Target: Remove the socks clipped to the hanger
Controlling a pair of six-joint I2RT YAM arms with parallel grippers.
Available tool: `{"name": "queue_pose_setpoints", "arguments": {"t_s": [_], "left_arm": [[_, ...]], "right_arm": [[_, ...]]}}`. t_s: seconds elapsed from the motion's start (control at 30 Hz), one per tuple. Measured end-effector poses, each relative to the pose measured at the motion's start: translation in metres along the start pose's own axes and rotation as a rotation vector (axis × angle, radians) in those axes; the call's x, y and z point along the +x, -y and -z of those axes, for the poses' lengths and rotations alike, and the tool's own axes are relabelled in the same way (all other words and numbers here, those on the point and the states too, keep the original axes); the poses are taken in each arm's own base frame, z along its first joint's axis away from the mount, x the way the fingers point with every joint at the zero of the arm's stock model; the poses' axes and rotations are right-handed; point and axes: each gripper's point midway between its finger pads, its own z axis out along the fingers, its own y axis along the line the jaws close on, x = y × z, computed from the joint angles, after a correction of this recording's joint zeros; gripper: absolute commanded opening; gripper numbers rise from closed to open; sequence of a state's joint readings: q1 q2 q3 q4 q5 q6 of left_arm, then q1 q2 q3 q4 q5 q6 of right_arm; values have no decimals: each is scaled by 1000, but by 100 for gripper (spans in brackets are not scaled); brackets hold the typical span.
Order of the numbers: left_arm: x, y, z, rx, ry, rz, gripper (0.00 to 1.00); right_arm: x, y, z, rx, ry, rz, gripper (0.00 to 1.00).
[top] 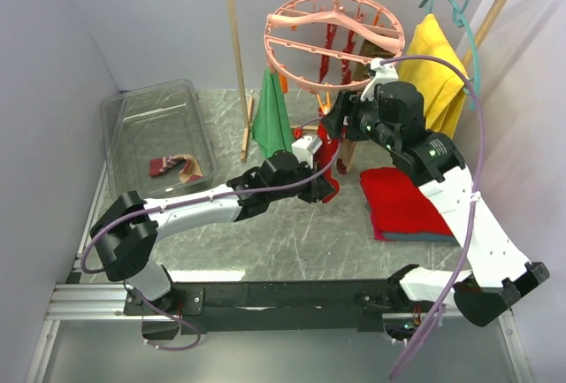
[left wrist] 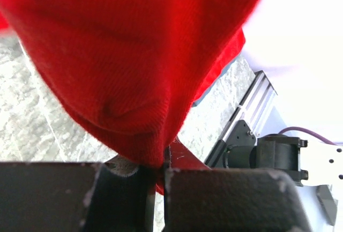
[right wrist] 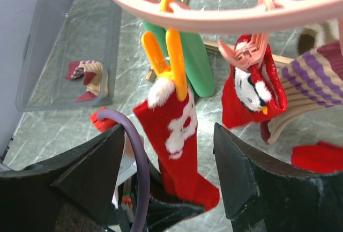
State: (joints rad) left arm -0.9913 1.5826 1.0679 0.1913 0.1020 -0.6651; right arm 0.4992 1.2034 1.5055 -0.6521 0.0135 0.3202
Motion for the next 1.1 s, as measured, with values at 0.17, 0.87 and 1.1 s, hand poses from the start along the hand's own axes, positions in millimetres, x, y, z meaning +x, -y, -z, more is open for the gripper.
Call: {"name": "queue_pose_setpoints", "arguments": {"t_s": [0.17, 0.87, 1.1], "left_arm": [[1, 1, 1, 2, -7, 30, 1], [-8, 11, 17, 12, 5, 7, 1], [-7, 11, 23, 19, 12, 7, 1]], "right_arm": [[-2, 2, -13, 34, -22, 4, 72], [-27, -17, 25, -20, 51, -19, 81], [-66, -18, 23, 18, 133, -32, 74]]}}
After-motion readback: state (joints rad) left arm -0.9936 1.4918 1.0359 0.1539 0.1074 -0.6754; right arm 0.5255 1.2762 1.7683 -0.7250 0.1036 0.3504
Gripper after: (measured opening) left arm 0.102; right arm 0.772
